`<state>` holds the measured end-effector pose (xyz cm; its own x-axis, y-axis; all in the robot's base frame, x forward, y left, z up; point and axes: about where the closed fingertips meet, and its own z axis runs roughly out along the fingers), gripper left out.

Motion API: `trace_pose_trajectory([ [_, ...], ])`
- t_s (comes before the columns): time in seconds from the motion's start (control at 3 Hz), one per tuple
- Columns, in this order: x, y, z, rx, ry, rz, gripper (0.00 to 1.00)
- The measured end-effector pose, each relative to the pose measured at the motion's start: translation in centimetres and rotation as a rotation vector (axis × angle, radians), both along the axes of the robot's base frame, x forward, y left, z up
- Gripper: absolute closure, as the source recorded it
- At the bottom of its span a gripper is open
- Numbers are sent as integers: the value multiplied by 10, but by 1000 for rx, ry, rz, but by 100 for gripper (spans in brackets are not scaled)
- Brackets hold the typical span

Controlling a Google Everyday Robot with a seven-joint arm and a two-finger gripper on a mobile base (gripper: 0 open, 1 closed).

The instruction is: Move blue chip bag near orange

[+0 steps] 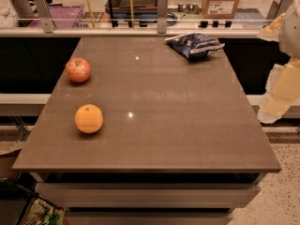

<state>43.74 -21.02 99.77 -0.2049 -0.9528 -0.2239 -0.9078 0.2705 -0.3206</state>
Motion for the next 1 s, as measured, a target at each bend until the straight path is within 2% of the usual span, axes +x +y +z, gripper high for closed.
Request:
trace_pose_trajectory([
  [0.33, 0, 0, 0, 0, 0, 0, 0],
  [1.0, 30, 4, 4, 25, -45, -38, 0],
])
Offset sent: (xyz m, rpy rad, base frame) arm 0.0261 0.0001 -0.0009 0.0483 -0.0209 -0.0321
